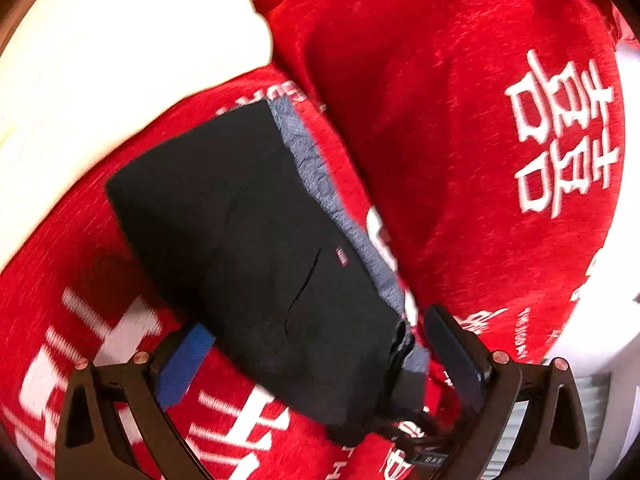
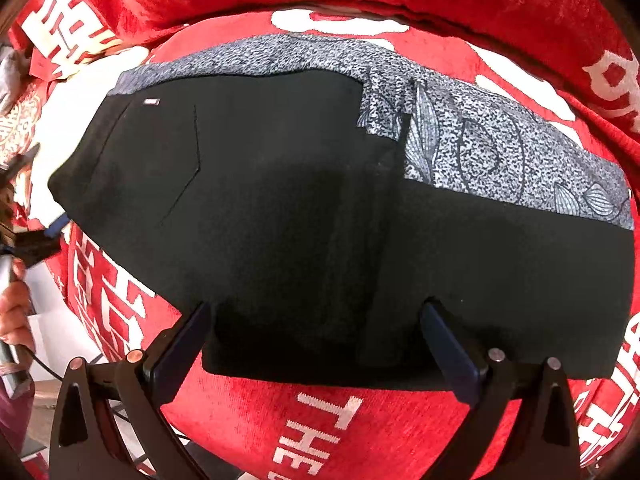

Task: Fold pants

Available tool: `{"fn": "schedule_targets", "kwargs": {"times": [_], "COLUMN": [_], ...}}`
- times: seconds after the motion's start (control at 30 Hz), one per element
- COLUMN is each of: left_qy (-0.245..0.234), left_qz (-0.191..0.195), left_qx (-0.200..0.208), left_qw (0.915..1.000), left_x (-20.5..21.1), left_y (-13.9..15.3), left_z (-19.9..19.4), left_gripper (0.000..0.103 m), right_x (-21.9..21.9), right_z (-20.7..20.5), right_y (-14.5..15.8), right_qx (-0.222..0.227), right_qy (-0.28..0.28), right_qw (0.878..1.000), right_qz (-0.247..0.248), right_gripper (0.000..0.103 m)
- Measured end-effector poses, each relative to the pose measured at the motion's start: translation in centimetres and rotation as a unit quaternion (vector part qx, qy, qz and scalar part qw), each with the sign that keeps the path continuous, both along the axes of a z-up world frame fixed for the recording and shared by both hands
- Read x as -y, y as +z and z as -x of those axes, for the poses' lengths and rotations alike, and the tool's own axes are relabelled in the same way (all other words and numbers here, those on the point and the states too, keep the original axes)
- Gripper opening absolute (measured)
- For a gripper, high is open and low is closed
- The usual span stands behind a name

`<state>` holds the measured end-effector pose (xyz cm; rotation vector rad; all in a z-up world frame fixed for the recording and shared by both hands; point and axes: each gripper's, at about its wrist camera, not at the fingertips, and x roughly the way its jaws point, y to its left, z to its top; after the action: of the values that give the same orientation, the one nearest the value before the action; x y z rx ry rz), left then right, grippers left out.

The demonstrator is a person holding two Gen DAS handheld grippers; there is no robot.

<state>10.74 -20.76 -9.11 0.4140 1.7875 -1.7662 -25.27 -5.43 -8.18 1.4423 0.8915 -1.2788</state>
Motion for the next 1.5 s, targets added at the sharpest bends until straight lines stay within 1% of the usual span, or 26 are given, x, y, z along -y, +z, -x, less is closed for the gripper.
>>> {"fn": "schedule_targets", "kwargs": {"times": [0.13, 0.2, 0.23, 0.27, 0.33, 0.4, 0.43, 0.47, 0.5, 0.53, 0.57, 0.6, 0.67, 0.77, 0.83, 0.87, 0.97, 1.07, 1.13, 1.2, 1.27, 1.3, 1.33, 1.37, 1.4, 1.5], "left_qy": [0.03, 0.044, 0.039, 0.028, 0.005, -0.017, -0.029, -0.04, -0.054, -0.067, -0.086, -0.1, -0.135, -0.164, -0.178, -0.186, -0.203, -0.22, -0.226, -0.226, -0.224, -0.223, -0.225, -0.227, -0.226, -0.221], "left_qz": [-0.037, -0.038, -0.035, -0.026, -0.002, 0.035, 0.054, 0.069, 0.086, 0.098, 0.128, 0.148, 0.191, 0.234, 0.255, 0.265, 0.286, 0.307, 0.316, 0.317, 0.317, 0.316, 0.311, 0.302, 0.304, 0.318], "left_qx": [0.02, 0.026, 0.044, 0.078, 0.159, 0.222, 0.252, 0.277, 0.31, 0.328, 0.359, 0.38, 0.426, 0.467, 0.483, 0.489, 0.498, 0.505, 0.505, 0.503, 0.499, 0.498, 0.497, 0.495, 0.491, 0.483], "left_qw": [0.9987, 0.998, 0.9976, 0.9962, 0.9873, 0.9743, 0.9658, 0.9575, 0.9452, 0.9371, 0.9208, 0.9076, 0.8738, 0.8367, 0.8187, 0.8103, 0.7932, 0.7763, 0.7709, 0.772, 0.7752, 0.7762, 0.7785, 0.7821, 0.7845, 0.7854], "left_x": [1.2, 1.4, 1.5, 1.5, 1.3, 0.9, 0.7, 0.5, 0.2, 0.0, -0.6, -1.1, -2.1, -3.2, -3.7, -3.9, -4.3, -4.7, -4.7, -4.8, -4.8, -4.9, -4.7, -4.6, -4.7, -5.2], "left_y": [-2.8, -2.8, -2.5, -1.9, -0.9, 0.3, 0.8, 1.3, 1.7, 1.9, 2.2, 2.4, 2.5, 2.6, 2.6, 2.6, 2.6, 2.6, 2.5, 2.7, 2.9, 2.9, 2.9, 2.7, 2.7, 3.9], "left_z": [-0.3, -0.1, 0.4, 1.1, 2.9, 4.3, 5.0, 5.4, 6.1, 6.6, 7.6, 8.3, 10.1, 11.7, 12.5, 12.8, 13.3, 13.7, 13.9, 14.0, 14.0, 13.9, 13.9, 13.8, 13.6, 13.8], "left_gripper": [0.102, 0.102, 0.102, 0.1, 0.088, 0.061, 0.056, 0.045, 0.042, 0.042, 0.041, 0.041, 0.041, 0.041, 0.041, 0.041, 0.041, 0.041, 0.041, 0.041, 0.041, 0.041, 0.041, 0.041, 0.041, 0.042], "right_x": [0.1, 0.1, 0.1, 0.3, 0.7, 2.0, 2.7, 3.3, 4.4, 5.3, 6.9, 8.1, 11.1, 15.9, 18.8, 20.6, 23.4, 25.4, 25.8, 26.2, 26.4, 26.4, 26.4, 26.3, 26.4, 25.6], "right_z": [-0.4, -0.6, -0.6, -0.7, -0.8, -0.9, -0.9, -0.8, -0.8, -0.8, -0.9, -1.1, -1.5, -4.1, -7.0, -9.2, -13.3, -18.6, -20.8, -22.4, -23.0, -23.1, -23.0, -22.5, -22.1, -20.1], "right_y": [-0.2, -0.2, -0.1, 0.0, 0.7, 2.9, 4.0, 4.6, 5.6, 6.2, 7.0, 7.4, 7.9, 8.1, 7.9, 8.0, 7.8, 5.6, 4.4, 3.0, 1.9, 1.4, 1.0, 0.8, 1.1, 3.0], "right_qx": [-0.007, -0.007, -0.007, -0.01, -0.024, -0.044, -0.045, -0.042, -0.03, -0.018, 0.007, 0.027, 0.078, 0.152, 0.168, 0.158, 0.128, 0.125, 0.103, 0.093, 0.095, 0.094, 0.092, 0.093, 0.096, 0.126], "right_qy": [0.009, 0.013, 0.015, 0.015, 0.015, 0.023, 0.026, 0.027, 0.03, 0.032, 0.034, 0.034, 0.036, 0.054, 0.084, 0.111, 0.157, 0.217, 0.246, 0.259, 0.256, 0.252, 0.249, 0.238, 0.234, 0.225], "right_qw": [1.0, 1.0, 1.0, 1.0, 1.0, 0.999, 0.998, 0.998, 0.998, 0.998, 0.998, 0.998, 0.995, 0.987, 0.982, 0.981, 0.978, 0.963, 0.955, 0.949, 0.946, 0.945, 0.944, 0.947, 0.949, 0.956], "right_qz": [-0.002, -0.002, -0.003, -0.008, -0.009, 0.022, 0.036, 0.044, 0.053, 0.055, 0.056, 0.055, 0.041, 0.01, -0.02, -0.029, -0.04, -0.102, -0.126, -0.154, -0.177, -0.187, -0.194, -0.197, -0.189, -0.142], "right_gripper": [0.103, 0.103, 0.103, 0.103, 0.103, 0.103, 0.103, 0.103, 0.103, 0.103, 0.103, 0.103, 0.103, 0.103, 0.103, 0.103, 0.103, 0.103, 0.103, 0.102, 0.095, 0.078, 0.042, 0.03, 0.022, 0.02]}}
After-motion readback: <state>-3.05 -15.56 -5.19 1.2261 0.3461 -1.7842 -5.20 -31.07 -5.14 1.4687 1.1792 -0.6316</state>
